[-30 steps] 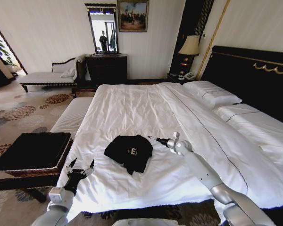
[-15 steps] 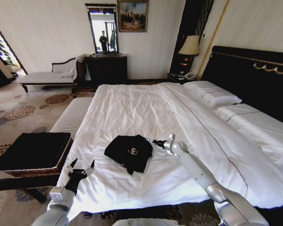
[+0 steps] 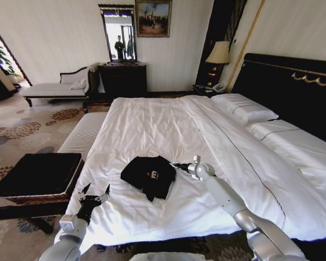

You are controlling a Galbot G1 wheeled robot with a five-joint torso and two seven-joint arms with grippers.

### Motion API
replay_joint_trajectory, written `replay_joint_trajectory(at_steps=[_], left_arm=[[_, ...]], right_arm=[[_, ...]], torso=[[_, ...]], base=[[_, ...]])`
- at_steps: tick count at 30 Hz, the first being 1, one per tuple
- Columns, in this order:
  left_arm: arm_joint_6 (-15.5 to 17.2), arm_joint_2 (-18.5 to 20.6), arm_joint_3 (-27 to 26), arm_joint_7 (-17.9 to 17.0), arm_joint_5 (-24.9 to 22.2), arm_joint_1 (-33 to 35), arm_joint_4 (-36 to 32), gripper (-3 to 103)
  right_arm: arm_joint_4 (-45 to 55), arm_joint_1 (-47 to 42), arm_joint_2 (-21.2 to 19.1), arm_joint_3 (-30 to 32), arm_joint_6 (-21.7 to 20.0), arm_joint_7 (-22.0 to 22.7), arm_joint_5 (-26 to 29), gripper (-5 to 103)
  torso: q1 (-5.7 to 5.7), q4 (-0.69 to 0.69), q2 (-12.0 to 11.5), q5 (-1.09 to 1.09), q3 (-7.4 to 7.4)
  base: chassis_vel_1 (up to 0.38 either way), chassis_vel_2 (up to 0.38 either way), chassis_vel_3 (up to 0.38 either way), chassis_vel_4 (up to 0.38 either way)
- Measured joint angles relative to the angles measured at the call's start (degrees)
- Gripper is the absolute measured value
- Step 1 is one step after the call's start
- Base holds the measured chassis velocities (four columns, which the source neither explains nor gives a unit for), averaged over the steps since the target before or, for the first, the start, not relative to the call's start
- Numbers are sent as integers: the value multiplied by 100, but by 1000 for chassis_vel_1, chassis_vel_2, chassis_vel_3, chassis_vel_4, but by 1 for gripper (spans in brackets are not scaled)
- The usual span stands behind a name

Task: Fold the clothes on the bed and place them into the basket.

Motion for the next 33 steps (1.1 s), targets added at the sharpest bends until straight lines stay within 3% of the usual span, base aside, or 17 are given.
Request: replay_joint_trajectory(at_steps=[2,5,8,10,11,16,19,20,23,25,27,28,33], left_arm=[[61,73,39,-35,-126,-102,59,99],[99,108,47,-52,-192,-139,77,99],[168,189,60,-79,-312,-215,113,99],[182,208,66,-85,-337,-239,122,99],[228,265,102,-115,-429,-329,154,99],[414,526,308,-287,-940,-739,278,99],[561,869,513,-399,-1661,-1061,389,99],[561,869,513,-399,-1661,-1061,389,99],[720,1463,899,-515,-2639,-1659,717,99],[736,1542,972,-532,-2759,-1770,796,99],[801,1738,1328,-612,-3171,-2284,1114,100],[850,1755,1498,-696,-3399,-2547,1278,98],[899,1655,2035,-723,-3688,-3413,1829,97]], right_arm=[[27,-1,-14,-34,-33,-12,9,33],[30,-6,-5,-42,-52,-30,8,28],[50,-21,30,-44,-67,-65,1,12],[60,-24,32,-44,-67,-69,1,12],[86,-38,31,-39,-67,-78,2,2],[206,-92,-51,9,-51,-79,23,0],[347,-143,-168,43,-42,-75,38,0],[347,-143,-168,43,-42,-75,38,0],[521,-194,-285,77,-29,-61,42,0],[552,-200,-301,78,-27,-58,42,0],[627,-206,-335,79,-27,-45,42,0],[651,-207,-347,80,-27,-41,42,0],[657,-209,-364,63,-27,-25,35,0]], torso=[[0,0,0,0,0],[0,1,0,0,0],[0,2,0,0,0],[0,2,0,0,0],[0,3,0,0,0],[0,1,0,0,0],[0,0,0,-1,0],[0,0,0,-1,0],[0,-1,0,0,0],[0,-2,0,-1,0],[1,1,0,0,0],[0,2,-1,-1,1],[1,1,-1,-1,1]], base=[[0,0,0,0],[0,0,0,0],[0,0,0,0],[0,0,0,0],[0,0,0,0],[0,0,0,0],[0,0,0,0],[0,0,0,0],[0,0,0,0],[0,0,0,0],[0,0,0,0],[0,0,0,0],[0,0,0,0]])
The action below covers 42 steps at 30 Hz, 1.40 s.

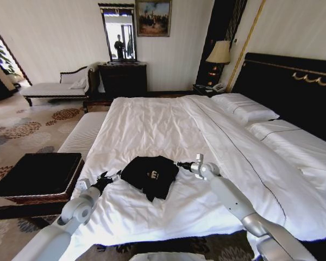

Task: Fold the clothes on the bed and place them into the basket.

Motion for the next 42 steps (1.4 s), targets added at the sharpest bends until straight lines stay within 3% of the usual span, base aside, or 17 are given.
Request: replay_joint_trajectory(at_steps=[9,20,23,28,31,34,35,36,38,40,42], left_arm=[[114,-378,933,-41,-708,-1241,1148,95],[160,-875,1407,-38,-890,-2070,2018,92],[201,-946,1467,-31,-905,-2172,2172,86],[333,-965,1439,-54,-979,-2183,2250,64],[385,-968,1472,-51,-1012,-2227,2291,59],[406,-1011,1537,-42,-1017,-2324,2375,42],[408,-1027,1556,-41,-1019,-2351,2393,42],[408,-1051,1589,-40,-1018,-2384,2414,31],[408,-1059,1609,-41,-1014,-2397,2426,31],[408,-1065,1628,-41,-1010,-2402,2430,19],[408,-1067,1631,-48,-1014,-2400,2428,15]], right_arm=[[-57,54,53,-120,-1,37,-13,0],[-98,63,48,-117,-4,51,-18,0],[-94,60,29,-89,-9,67,-16,0],[-102,35,-26,-49,2,78,-82,0],[-126,22,-28,-17,12,78,-87,0],[-130,2,-22,9,16,78,-87,0],[-118,-5,-22,14,16,79,-87,0],[-91,-14,-23,23,16,85,-87,0],[-78,-18,-26,32,16,91,-87,0],[-65,-24,-30,48,16,103,-80,0],[-56,-25,-39,58,16,108,-67,0]], torso=[[0,1,0,1,0],[1,-1,0,2,0],[0,-1,0,1,-1],[-1,0,0,1,-1],[-1,1,0,1,-1],[-1,-1,0,1,-1],[0,-2,0,1,-1],[-1,-2,0,1,-1],[-1,-1,0,1,-1],[-1,-1,0,1,-1],[0,-1,0,1,-1]], base=[[0,0,0,0],[0,0,0,0],[0,0,0,0],[0,0,0,0],[0,0,0,0],[0,0,0,0],[0,0,0,0],[0,0,0,0],[0,0,0,0],[0,0,0,0],[0,0,0,0]])
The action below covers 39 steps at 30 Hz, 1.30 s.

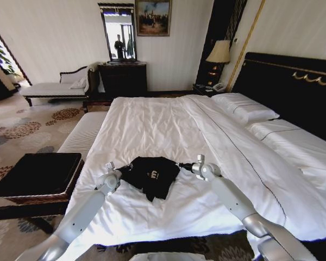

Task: Fold the clothes on the bed and place them into the basket.

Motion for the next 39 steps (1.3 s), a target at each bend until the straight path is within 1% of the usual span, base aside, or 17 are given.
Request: replay_joint_trajectory(at_steps=[1,2,3,5,12,17,19,22,23,25,26,28,31,34,36,38,39], left_arm=[[0,0,0,-13,-14,8,-12,9],[0,0,0,-23,-20,15,-23,9],[-1,0,0,-27,-23,19,-30,4],[-1,8,0,-36,-23,37,-59,0],[-16,123,-24,-49,-7,83,-273,0],[-58,395,-70,-45,-9,41,-609,0],[-61,418,-76,-45,-8,25,-636,0],[-61,528,-205,-130,-160,-80,-940,0],[-61,528,-205,-130,-160,-80,-940,0],[-55,637,-260,-194,-258,-181,-1160,0],[-51,762,-289,-232,-325,-297,-1343,0],[-51,812,-296,-233,-344,-345,-1400,0],[-51,1026,-335,-291,-513,-598,-1612,0],[-51,1123,-362,-360,-639,-800,-1746,0],[-46,1250,-349,-447,-790,-1066,-1917,0],[-43,1293,-335,-461,-820,-1142,-1960,0],[-36,1384,-301,-481,-885,-1296,-2031,0]], right_arm=[[3,0,-8,7,0,1,12,0],[3,0,-14,9,0,2,19,0],[3,0,-18,11,0,2,23,0],[3,0,-19,14,0,2,27,0],[169,-35,-27,69,0,27,58,0],[663,-45,-195,146,-25,198,325,0],[715,-43,-207,154,-27,224,347,0],[1196,-9,-348,254,-32,428,564,0],[1196,-9,-348,254,-32,428,564,0],[1489,45,-450,285,-32,555,717,0],[1751,126,-537,320,-35,675,886,0],[1833,159,-557,333,-39,717,945,0],[2131,363,-633,363,-57,908,1178,0],[2310,522,-707,360,-62,1030,1336,0],[2527,697,-830,356,-63,1134,1534,0],[2577,747,-870,355,-63,1156,1576,0],[2676,857,-928,354,-63,1206,1669,0]], torso=[[0,1,0,0,0],[0,1,0,0,0],[0,1,0,0,0],[0,0,0,0,0],[0,0,0,0,0],[0,1,0,0,0],[0,1,0,0,0],[0,1,0,-1,0],[0,1,0,-1,0],[0,-1,0,-1,0],[0,-1,0,-1,0],[0,-1,0,-1,0],[0,2,0,-1,0],[1,3,0,-1,0],[0,0,0,-2,0],[1,0,0,-1,0],[1,-1,0,0,0]], base=[[0,0,0,0],[0,0,0,0],[0,0,0,0],[0,0,0,0],[0,0,0,0],[0,0,0,0],[0,0,0,0],[0,0,0,0],[0,0,0,0],[0,0,0,0],[0,0,0,0],[0,0,0,0],[0,0,0,0],[0,0,0,0],[0,0,0,0],[0,0,0,0],[0,0,0,0]])
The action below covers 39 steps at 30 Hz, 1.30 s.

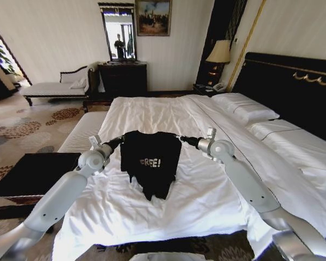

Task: Fold the clothes on the bed and place them into the basket.

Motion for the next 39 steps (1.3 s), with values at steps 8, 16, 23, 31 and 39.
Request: replay_joint_trajectory(at_steps=[8,16,23,31,39], left_arm=[[117,445,293,-189,-680,-1324,-224,0],[210,702,516,-358,-1057,-2179,-243,0],[332,1111,562,-417,-1524,-2880,-373,0],[449,1489,598,-566,-1817,-3632,-745,0],[468,2071,286,-601,-2058,-3420,-1016,0]], right_arm=[[268,1032,-298,-21,-1,324,631,0],[322,1824,-427,-238,-1,472,1060,0],[272,2583,-458,-558,-3,613,1491,0],[350,3361,-350,-789,-9,838,1928,0],[343,3649,-380,-859,2,879,2163,0]], torso=[[1,1,0,1,1],[0,1,0,-1,0],[0,2,0,0,0],[-1,2,0,0,-1],[0,1,0,-1,0]], base=[[0,0,0,0],[0,0,0,0],[0,0,0,0],[0,0,0,0],[0,0,0,0]])
